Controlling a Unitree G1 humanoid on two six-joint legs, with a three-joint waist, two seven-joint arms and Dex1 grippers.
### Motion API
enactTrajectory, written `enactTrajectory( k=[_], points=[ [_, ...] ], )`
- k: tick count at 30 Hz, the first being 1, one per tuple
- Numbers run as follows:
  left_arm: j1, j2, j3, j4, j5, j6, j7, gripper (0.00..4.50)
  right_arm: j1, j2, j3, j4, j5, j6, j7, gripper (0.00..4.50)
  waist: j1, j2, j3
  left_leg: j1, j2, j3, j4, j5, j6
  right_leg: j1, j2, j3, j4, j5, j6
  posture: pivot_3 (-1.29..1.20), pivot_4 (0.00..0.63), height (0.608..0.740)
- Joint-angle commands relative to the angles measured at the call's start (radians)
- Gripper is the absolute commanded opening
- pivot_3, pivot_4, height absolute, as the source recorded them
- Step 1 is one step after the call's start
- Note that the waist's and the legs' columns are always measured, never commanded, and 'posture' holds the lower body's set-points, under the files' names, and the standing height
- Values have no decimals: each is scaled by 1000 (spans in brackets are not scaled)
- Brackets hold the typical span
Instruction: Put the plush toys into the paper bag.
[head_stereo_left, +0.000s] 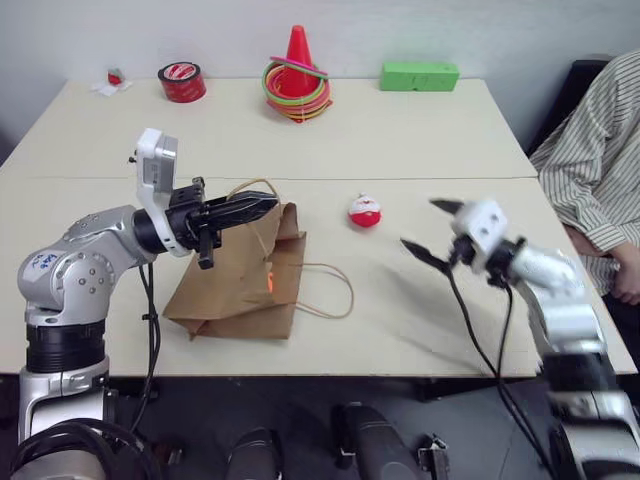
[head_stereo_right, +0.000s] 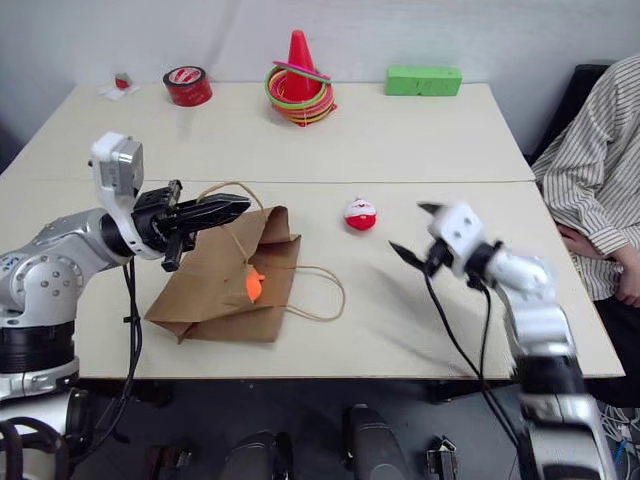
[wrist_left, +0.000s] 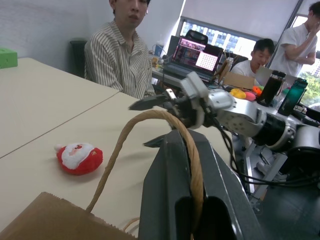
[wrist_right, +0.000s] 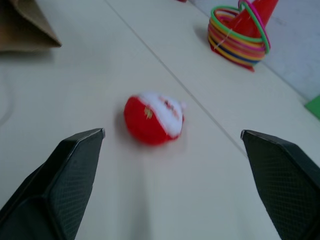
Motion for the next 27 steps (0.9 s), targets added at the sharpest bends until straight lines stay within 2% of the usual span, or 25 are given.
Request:
enactTrajectory(
  k=[1, 6, 8, 12, 19, 21, 24, 27],
  points=[
    [-9, 17, 5, -22, 5, -9, -9, 0, -153, 62, 86, 249, -85, -24, -23, 4467, 0, 0, 0, -1, 0, 0, -1, 0, 0, -1, 0, 0, -1, 0, 0, 0, 150, 740],
    [2, 26, 16, -41, 1, -2, -5, 0, -307, 128, 153, 505, -134, -12, 1, 4467, 5, 0, 0, -4, 0, 0, 1, -2, 3, -2, -2, -1, -3, 0, 1, 0, 150, 740],
    [18, 35, 26, -55, -3, 2, -3, 0, -352, 156, 156, 581, -143, -52, -28, 4091, 3, 0, 0, -5, -1, 0, 2, -2, 4, -2, -2, -1, -3, 1, 1, 0, 150, 740],
    [38, 55, 37, -73, -18, 15, -9, 0, -398, 171, 170, 668, -175, -82, -53, 2828, -4, 0, 0, -3, -1, 0, 3, -2, 4, -1, -2, 0, -1, 1, 2, 0, 150, 740],
    [51, 138, 80, -81, -96, 86, -89, 0, -429, 127, 186, 753, -228, -187, -50, 541, -3, 0, 0, -3, 0, 1, 2, -2, 3, -1, -2, 0, -1, 1, 1, 0, 150, 740],
    [53, 166, 96, -76, -114, 107, -107, 0, -422, 117, 170, 736, -200, -221, 4, 23, -3, 0, 0, -3, -1, 1, 2, -2, 3, -1, -2, 0, -1, 1, 2, 0, 150, 740],
    [59, 205, 124, -62, -133, 126, -131, 0, -376, 116, 129, 585, -70, -213, 201, 23, -1, 0, 0, -3, -1, 0, 2, -2, 3, -1, -2, 0, -1, 1, 2, 0, 150, 740],
    [66, 232, 141, -44, -141, 138, -146, 0, -272, 113, 126, 248, 102, -52, 386, 23, -1, 0, 0, -4, 0, -1, 1, -2, 3, -1, -2, -1, -2, 1, 2, 0, 150, 740]
  ],
)
